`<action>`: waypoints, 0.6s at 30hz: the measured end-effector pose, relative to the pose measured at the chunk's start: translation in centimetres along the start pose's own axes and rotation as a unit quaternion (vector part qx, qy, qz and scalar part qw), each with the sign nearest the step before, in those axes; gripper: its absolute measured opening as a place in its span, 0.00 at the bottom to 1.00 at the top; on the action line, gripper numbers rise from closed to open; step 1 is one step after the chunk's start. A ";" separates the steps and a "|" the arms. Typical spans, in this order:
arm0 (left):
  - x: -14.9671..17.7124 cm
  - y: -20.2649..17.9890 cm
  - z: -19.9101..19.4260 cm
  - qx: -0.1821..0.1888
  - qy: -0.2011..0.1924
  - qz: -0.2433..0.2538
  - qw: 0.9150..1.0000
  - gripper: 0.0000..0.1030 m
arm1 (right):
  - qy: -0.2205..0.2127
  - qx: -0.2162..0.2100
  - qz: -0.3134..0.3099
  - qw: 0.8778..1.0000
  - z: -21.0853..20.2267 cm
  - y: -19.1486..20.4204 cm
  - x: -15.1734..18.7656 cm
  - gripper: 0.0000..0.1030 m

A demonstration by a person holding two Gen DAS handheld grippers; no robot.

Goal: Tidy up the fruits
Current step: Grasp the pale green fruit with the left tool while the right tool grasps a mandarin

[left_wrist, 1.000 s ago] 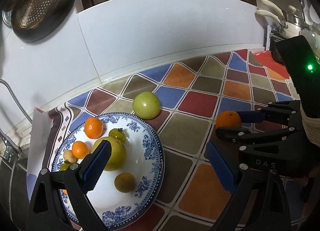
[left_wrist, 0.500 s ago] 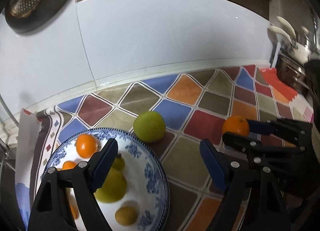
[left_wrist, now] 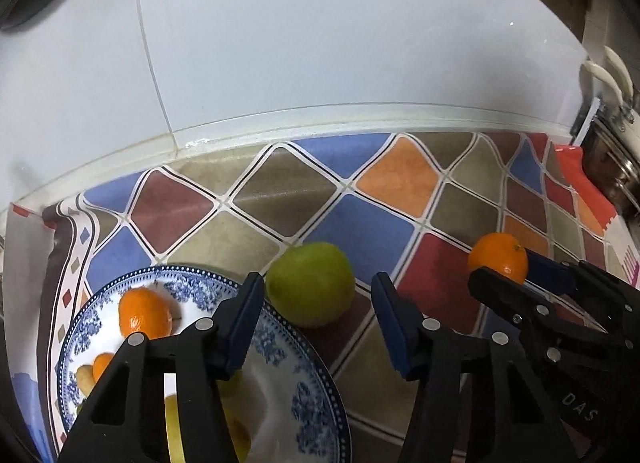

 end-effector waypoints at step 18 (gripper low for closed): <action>0.1 -0.2 1.8 -0.026 0.007 0.027 0.999 0.48 | 0.006 0.004 0.013 1.000 0.9 -0.9 0.1 0.43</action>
Point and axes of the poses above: each gripper's, at about its wrist camera, not at the fingertips, and z roughly the way its jaws point, y to its left, x to its underside, the point moved 9 cm from there along z, roughly the way its jaws point
